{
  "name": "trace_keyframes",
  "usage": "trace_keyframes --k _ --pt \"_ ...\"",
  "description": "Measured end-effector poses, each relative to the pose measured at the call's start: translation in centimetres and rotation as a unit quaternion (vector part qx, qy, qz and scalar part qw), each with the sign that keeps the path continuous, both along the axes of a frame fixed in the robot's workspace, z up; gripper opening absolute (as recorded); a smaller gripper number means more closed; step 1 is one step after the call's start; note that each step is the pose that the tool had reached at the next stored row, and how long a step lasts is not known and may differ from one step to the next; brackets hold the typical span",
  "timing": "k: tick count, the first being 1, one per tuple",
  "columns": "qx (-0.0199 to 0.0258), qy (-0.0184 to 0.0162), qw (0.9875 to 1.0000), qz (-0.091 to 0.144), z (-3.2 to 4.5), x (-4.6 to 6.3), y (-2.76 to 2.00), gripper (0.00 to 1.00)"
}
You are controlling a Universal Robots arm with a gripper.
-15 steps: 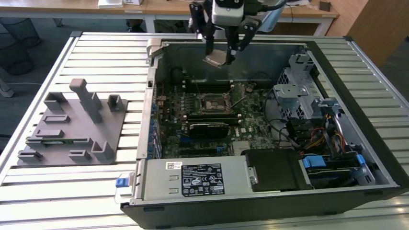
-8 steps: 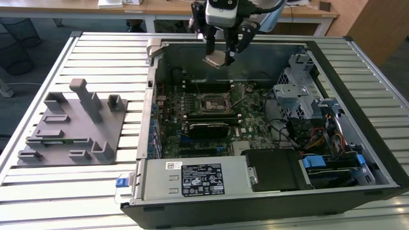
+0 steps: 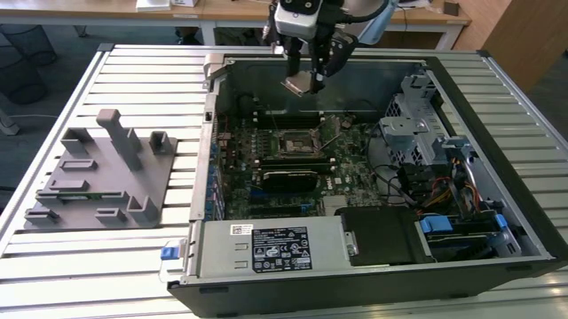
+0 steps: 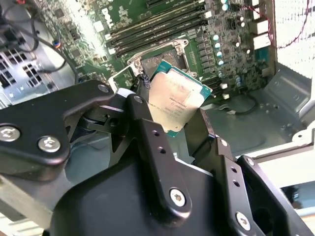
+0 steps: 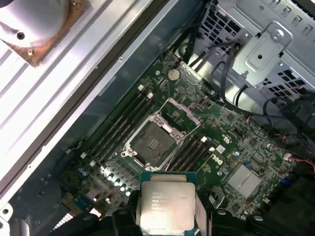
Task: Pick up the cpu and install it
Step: 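Place the cpu into insertion slot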
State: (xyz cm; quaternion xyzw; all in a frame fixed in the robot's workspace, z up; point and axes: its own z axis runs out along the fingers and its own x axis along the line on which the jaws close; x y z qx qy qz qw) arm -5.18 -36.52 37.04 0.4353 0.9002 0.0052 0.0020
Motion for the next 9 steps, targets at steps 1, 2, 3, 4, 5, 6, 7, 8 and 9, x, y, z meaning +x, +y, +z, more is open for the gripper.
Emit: trace_keyframes --k 1,2,3,4,5,6,7,8,9 --pt "0.0000 0.0000 1.0000 -0.008 -0.04 0.00 0.00 0.53" --pt "0.0000 0.0000 0.9999 -0.016 -0.08 0.00 0.00 0.53" --pt "0.0000 0.0000 0.9997 -0.023 -0.12 0.00 0.01 0.53" --pt "0.0000 0.0000 0.9995 -0.031 -0.16 0.00 0.01 0.53" --pt "0.0000 0.0000 0.9992 -0.039 -0.21 0.00 0.01 0.53" --pt "0.0000 0.0000 0.9989 -0.046 -0.25 0.00 0.01 0.53" --pt "0.0000 0.0000 0.9985 -0.054 -0.28 0.00 0.02 0.53" --pt "0.0000 0.0000 0.9981 -0.061 -0.32 0.00 0.02 0.53" --pt "0.0000 0.0000 0.9976 -0.069 -0.35 0.00 0.02 0.53"
